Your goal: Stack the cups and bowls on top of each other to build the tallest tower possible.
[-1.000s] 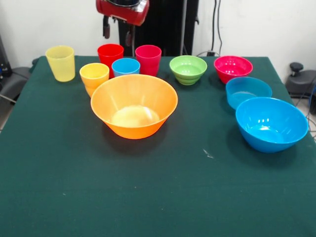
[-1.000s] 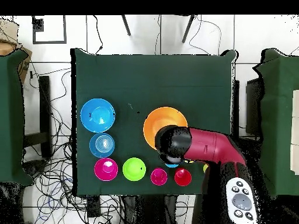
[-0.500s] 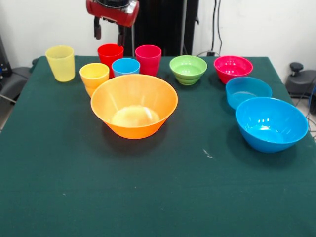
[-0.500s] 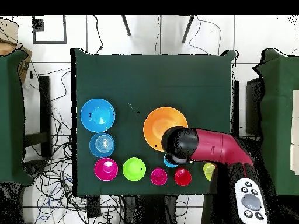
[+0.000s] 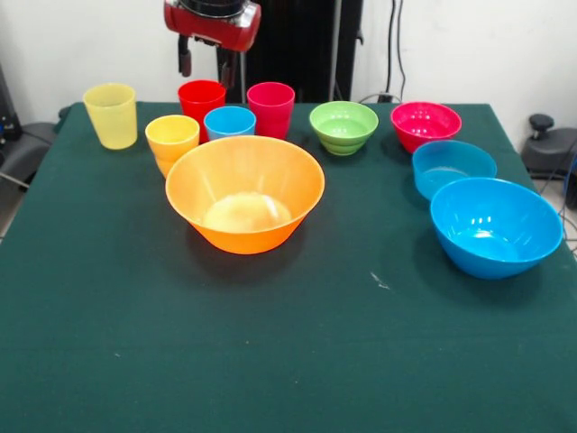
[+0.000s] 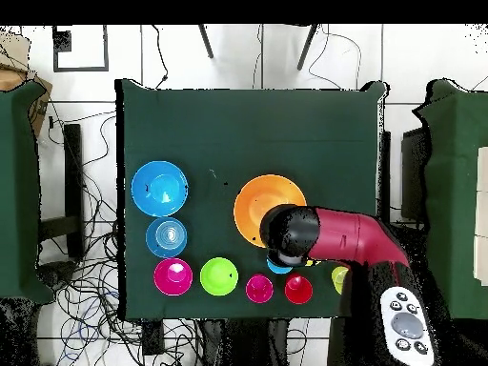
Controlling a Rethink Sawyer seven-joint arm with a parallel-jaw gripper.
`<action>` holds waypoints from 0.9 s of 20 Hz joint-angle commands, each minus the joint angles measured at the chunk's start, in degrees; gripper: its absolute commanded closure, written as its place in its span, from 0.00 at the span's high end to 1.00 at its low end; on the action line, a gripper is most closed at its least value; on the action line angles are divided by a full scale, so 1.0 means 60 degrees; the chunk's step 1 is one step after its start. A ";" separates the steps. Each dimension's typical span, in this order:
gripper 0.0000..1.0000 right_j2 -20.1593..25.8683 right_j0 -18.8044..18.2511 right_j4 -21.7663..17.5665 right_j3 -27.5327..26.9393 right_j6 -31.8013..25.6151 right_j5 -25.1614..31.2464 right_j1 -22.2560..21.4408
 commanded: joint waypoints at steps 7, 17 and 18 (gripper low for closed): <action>1.00 0.1271 -0.0450 -0.0740 0.0211 -0.1624 -0.0238 0.0454; 1.00 0.1912 -0.1137 -0.0610 0.0725 -0.2052 -0.0086 0.0265; 1.00 0.1969 -0.1216 -0.0623 0.0853 -0.2031 -0.0216 0.0240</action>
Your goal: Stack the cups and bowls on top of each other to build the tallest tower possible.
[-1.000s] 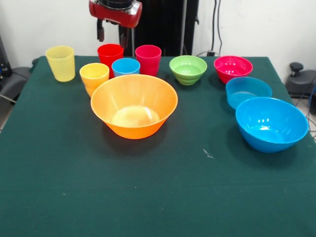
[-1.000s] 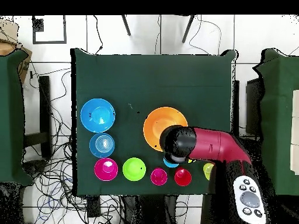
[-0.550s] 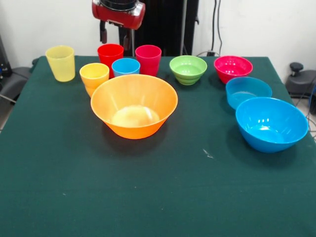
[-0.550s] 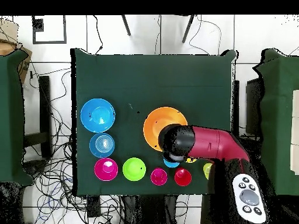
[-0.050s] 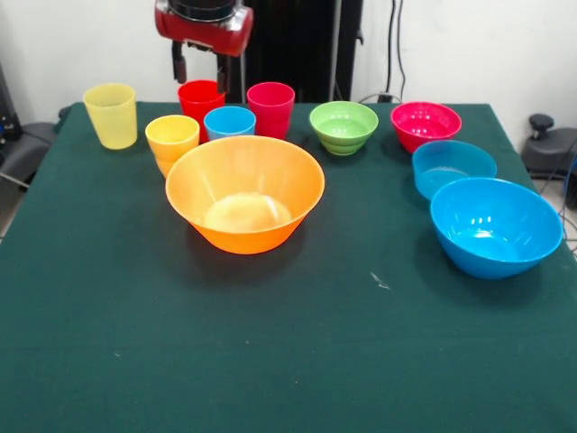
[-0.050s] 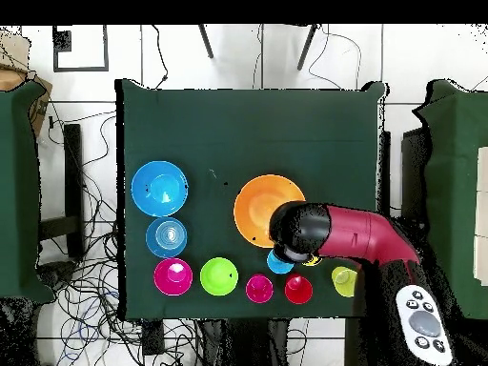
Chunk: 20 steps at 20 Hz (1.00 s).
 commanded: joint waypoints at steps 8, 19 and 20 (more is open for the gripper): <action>1.00 0.1733 -0.1042 -0.0813 0.1824 -0.1875 -0.0984 -0.0069; 1.00 0.2283 -0.1695 -0.1343 0.2964 -0.1673 -0.1623 -0.0499; 1.00 0.2325 -0.1738 -0.1391 0.3052 -0.1630 -0.1724 -0.0521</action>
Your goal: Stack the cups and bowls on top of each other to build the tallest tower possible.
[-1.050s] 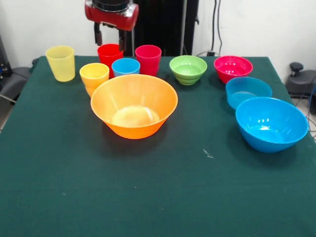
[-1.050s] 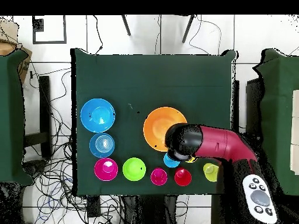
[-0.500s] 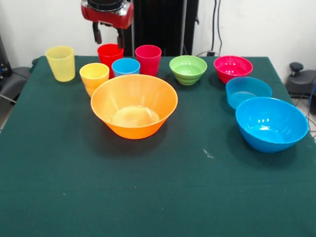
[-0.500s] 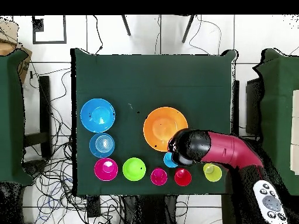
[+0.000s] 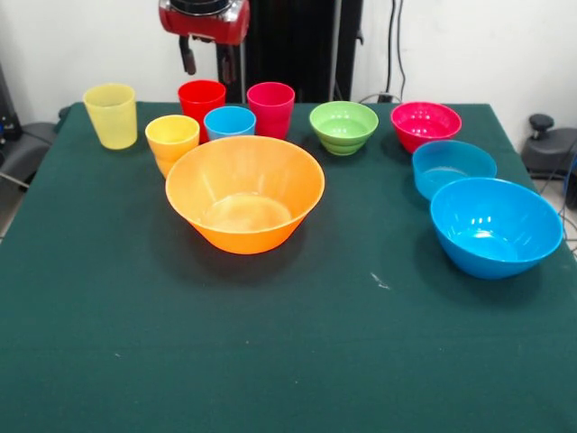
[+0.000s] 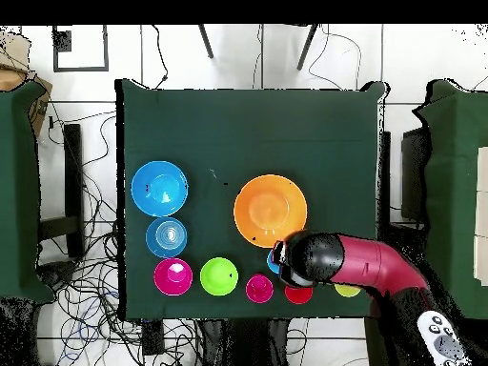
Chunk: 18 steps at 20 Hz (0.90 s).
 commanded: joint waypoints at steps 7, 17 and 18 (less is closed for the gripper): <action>1.00 0.1441 -0.0319 -0.1294 0.1756 -0.1151 -0.1530 -0.0172; 1.00 0.1731 -0.0414 -0.1217 0.2425 -0.0725 -0.2003 -0.0549; 1.00 0.1755 -0.0426 -0.1220 0.2497 -0.0673 -0.2065 -0.0577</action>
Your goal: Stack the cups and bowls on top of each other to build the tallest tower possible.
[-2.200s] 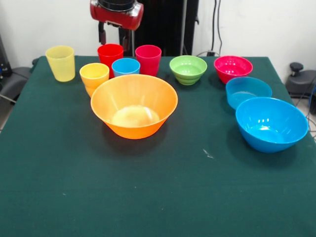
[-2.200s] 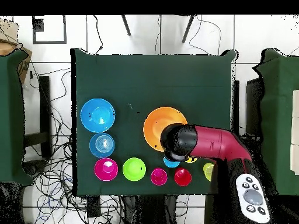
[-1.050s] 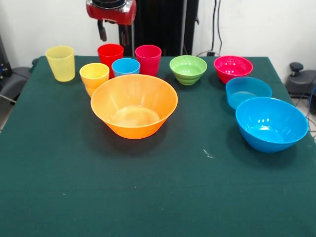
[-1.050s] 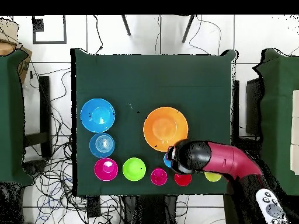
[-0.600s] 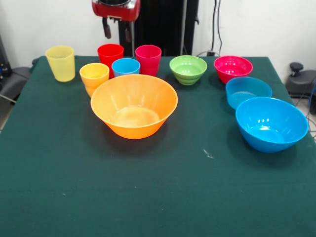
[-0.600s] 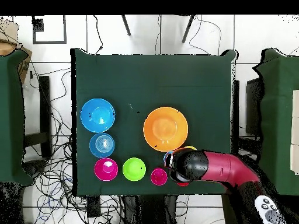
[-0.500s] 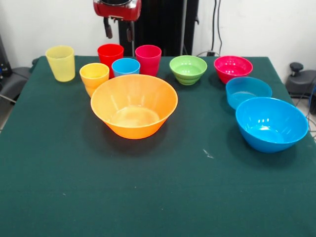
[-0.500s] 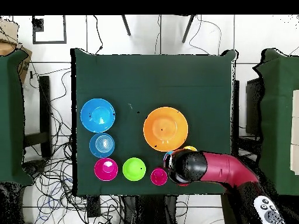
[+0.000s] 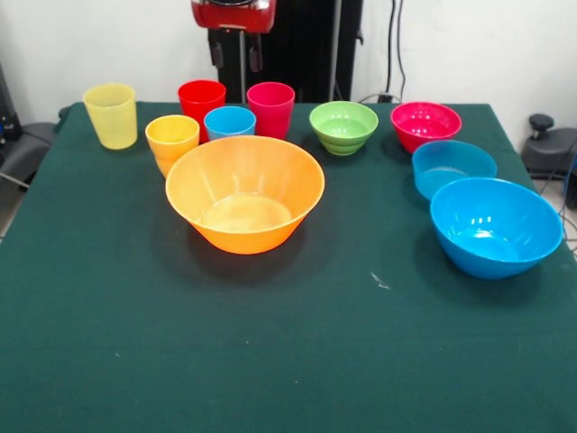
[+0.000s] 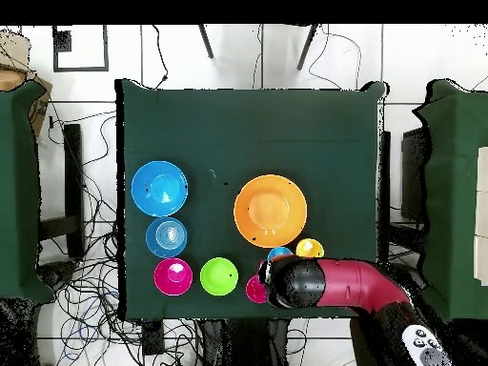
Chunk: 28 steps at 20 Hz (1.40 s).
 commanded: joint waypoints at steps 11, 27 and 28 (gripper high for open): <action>1.00 0.0915 0.0044 -0.0501 0.1600 -0.0134 -0.1468 -0.0386; 1.00 0.0742 -0.0266 -0.1082 0.2057 -0.0121 -0.2311 -0.0167; 1.00 0.0628 -0.0216 -0.1227 0.1990 -0.0049 -0.2422 -0.0039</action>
